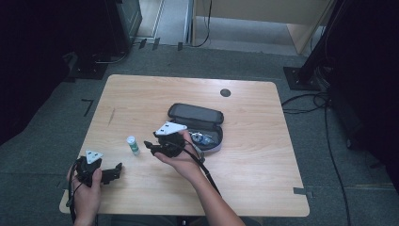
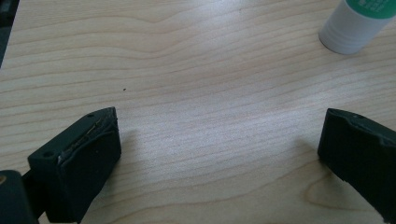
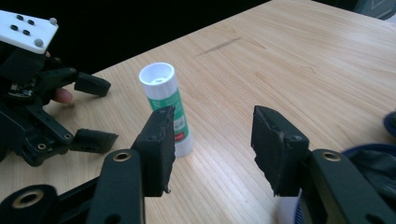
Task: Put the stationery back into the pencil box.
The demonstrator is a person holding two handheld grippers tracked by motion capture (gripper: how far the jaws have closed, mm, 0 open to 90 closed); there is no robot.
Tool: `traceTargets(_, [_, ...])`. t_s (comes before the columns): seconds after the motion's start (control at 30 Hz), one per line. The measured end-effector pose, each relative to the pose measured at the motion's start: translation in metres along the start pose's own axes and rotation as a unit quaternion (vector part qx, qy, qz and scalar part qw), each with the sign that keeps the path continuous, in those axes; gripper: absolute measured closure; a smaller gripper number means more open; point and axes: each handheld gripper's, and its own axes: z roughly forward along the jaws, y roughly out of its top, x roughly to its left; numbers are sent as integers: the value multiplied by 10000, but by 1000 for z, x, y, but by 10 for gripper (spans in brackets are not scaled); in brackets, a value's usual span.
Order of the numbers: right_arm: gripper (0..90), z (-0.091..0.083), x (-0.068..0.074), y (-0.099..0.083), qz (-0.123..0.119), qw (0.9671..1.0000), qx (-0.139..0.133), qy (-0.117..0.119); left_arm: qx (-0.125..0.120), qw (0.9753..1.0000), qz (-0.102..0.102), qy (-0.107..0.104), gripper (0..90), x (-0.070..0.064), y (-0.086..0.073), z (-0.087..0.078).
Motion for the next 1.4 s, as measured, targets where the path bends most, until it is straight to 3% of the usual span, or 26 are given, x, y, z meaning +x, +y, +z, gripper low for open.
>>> traceTargets(0.23, [535, 12, 9, 4, -41, 9997, -1, 226, -1, 10000, 0, 0, 0, 0, 0, 0])
traceTargets(0.53, [510, 33, 23, 10, -149, 9994, 90, 306, 1, 10000, 2, -1, 0, 0, 0, 0])
traceTargets(0.93, [534, 48, 30, 13, -155, 9992, 123, 340, 1, 10000, 3, -1, 0, 0, 0, 0])
traceTargets(1.2, [557, 56, 34, 13, -299, 9990, 206, 256, 8, 10000, 5, -3, 0, 0, 0, 0])
traceTargets(1.4, [658, 59, 35, 13, -387, 9991, 195, 9, 7, 10000, 3, -4, 0, 0, 0, 0])
